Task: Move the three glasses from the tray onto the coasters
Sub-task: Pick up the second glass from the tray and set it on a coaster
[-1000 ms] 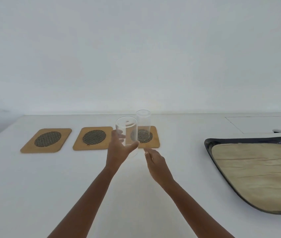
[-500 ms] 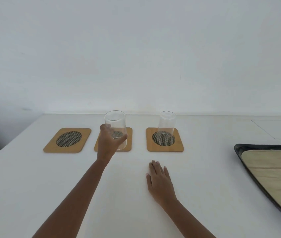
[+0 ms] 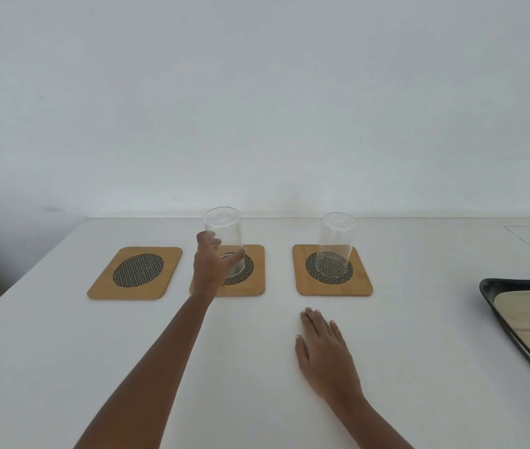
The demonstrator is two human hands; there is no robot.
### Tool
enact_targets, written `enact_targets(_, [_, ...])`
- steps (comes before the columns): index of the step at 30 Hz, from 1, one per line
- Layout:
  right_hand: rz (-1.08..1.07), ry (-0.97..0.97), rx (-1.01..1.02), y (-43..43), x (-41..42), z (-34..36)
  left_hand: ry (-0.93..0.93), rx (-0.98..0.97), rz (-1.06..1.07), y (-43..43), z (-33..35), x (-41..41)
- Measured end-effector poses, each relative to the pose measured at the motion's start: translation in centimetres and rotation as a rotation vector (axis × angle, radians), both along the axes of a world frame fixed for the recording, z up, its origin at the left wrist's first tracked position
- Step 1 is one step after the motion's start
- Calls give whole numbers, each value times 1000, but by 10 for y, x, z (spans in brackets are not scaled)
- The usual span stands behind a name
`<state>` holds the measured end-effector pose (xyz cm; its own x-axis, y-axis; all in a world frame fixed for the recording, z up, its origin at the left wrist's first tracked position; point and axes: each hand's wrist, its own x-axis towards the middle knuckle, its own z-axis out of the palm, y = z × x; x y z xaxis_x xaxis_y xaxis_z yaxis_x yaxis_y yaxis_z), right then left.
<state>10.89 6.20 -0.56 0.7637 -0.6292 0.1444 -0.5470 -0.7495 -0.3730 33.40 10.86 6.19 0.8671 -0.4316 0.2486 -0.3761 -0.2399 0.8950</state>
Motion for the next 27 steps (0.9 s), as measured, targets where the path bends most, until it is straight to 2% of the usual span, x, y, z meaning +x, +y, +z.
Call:
enact_targets(13, [-3, -35, 16, 1, -1, 0, -39, 32, -25, -15, -20, 6])
enact_targets(27, [0, 17, 11, -4, 5, 1, -25, 27, -8, -16, -30, 9])
